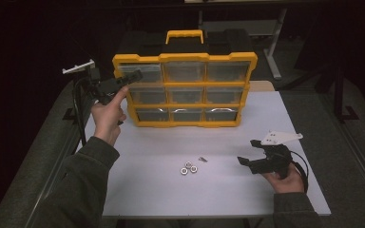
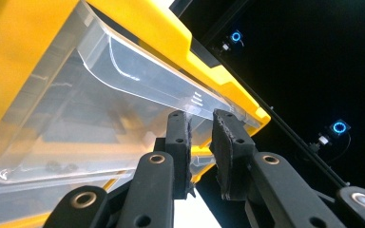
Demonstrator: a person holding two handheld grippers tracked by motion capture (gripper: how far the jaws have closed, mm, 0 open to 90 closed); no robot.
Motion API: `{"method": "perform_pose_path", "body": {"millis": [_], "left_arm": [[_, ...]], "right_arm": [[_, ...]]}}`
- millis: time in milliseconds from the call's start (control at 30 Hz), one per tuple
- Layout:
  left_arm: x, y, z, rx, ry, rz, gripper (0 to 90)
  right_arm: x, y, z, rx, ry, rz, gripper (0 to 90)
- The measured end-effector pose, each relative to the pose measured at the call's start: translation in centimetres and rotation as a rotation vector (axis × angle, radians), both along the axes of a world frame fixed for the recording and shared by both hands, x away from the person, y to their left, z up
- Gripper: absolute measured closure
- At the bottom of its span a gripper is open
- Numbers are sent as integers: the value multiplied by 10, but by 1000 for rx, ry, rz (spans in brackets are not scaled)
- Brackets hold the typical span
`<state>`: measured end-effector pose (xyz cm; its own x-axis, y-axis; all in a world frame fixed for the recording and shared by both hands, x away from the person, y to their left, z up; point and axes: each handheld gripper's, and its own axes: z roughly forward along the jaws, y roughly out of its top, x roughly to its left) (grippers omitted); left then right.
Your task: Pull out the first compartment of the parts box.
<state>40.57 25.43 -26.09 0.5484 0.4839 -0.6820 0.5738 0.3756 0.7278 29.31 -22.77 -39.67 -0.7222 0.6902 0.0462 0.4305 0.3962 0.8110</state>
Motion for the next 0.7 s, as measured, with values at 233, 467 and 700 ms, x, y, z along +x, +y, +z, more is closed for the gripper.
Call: {"method": "perform_pose_path", "body": {"millis": [233, 467, 700], "left_arm": [[-5, 2, 0, 1, -1, -14, 764], [-12, 2, 2, 11, -5, -24, 764], [-19, 3, 2, 23, -15, -38, 764]], "right_arm": [[0, 0, 0, -2, 4, 0, 185], [-1, 0, 0, 1, 1, -2, 185], [0, -1, -1, -1, 3, 0, 185]]}}
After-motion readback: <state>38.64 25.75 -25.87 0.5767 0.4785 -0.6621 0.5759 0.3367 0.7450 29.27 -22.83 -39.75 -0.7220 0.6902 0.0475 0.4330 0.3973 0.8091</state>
